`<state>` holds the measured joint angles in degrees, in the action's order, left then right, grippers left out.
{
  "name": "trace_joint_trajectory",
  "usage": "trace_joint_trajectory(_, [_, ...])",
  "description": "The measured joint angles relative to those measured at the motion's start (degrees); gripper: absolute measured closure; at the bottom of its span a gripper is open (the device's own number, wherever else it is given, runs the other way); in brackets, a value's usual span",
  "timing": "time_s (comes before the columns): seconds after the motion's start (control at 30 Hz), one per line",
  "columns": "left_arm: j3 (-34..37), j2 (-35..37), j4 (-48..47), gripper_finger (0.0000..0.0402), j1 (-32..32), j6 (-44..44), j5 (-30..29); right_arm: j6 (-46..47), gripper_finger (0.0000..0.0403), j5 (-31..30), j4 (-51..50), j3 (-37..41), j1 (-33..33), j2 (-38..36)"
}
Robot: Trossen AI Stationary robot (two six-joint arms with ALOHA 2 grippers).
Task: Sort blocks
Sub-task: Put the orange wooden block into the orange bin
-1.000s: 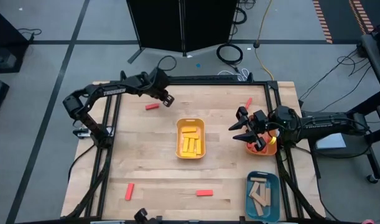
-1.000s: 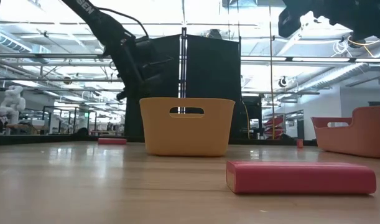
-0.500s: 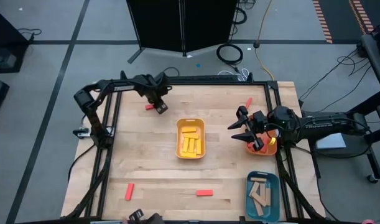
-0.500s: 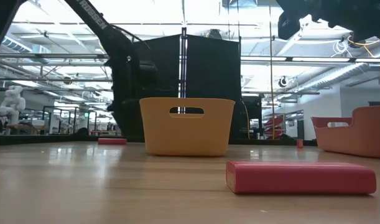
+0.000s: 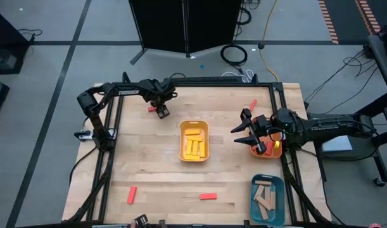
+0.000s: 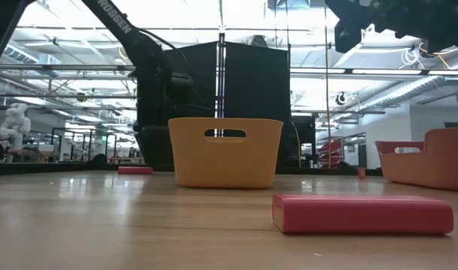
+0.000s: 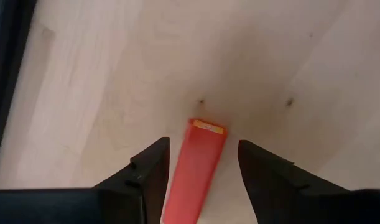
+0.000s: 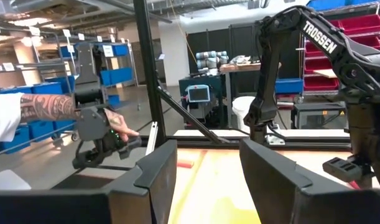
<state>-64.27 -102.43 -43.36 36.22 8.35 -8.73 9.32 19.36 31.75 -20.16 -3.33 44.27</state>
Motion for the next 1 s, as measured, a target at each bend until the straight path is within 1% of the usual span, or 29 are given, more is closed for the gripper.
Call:
trace_joint_trajectory(0.13, [0.00, 0.00, -0.78, 0.0214, -0.48, 2.76, 0.10, -0.39, 0.0234, 0.01, -0.31, 0.00, 0.00, 0.00])
trace_joint_trajectory(0.47, [0.00, 0.03, -1.74, 0.0214, -3.50, -0.36, -1.01, -2.66, 0.0234, 0.00, -0.36, 0.00, -0.07, 0.00])
trace_joint_trajectory(0.57, [0.00, 0.34, -2.60, 0.0214, -4.34, 0.07, -1.74, -2.78, 0.0234, -0.34, -0.36, 0.00, -0.09, 0.00])
trace_joint_trajectory(0.7, [0.00, 2.50, -3.90, 0.0214, -4.54, 4.55, -1.90, -2.78, 0.0234, -1.64, -0.33, 0.00, -0.09, 0.00])
trace_joint_trajectory(0.8, [0.00, 5.18, -3.89, 0.0214, -3.95, 8.26, -0.46, -2.74, 0.0234, -1.66, -0.33, 0.00, -0.09, 0.00])
trace_joint_trajectory(0.87, [0.49, 6.96, -3.12, 0.0214, -2.50, 9.05, 0.73, -2.70, 0.0234, -1.64, -0.33, 0.00, -0.09, 0.00])
trace_joint_trajectory(1.0, [3.41, 7.98, 0.27, 0.0214, 1.42, 10.31, 6.17, -2.61, 0.0234, -1.57, -0.33, 0.00, -0.09, 0.00])
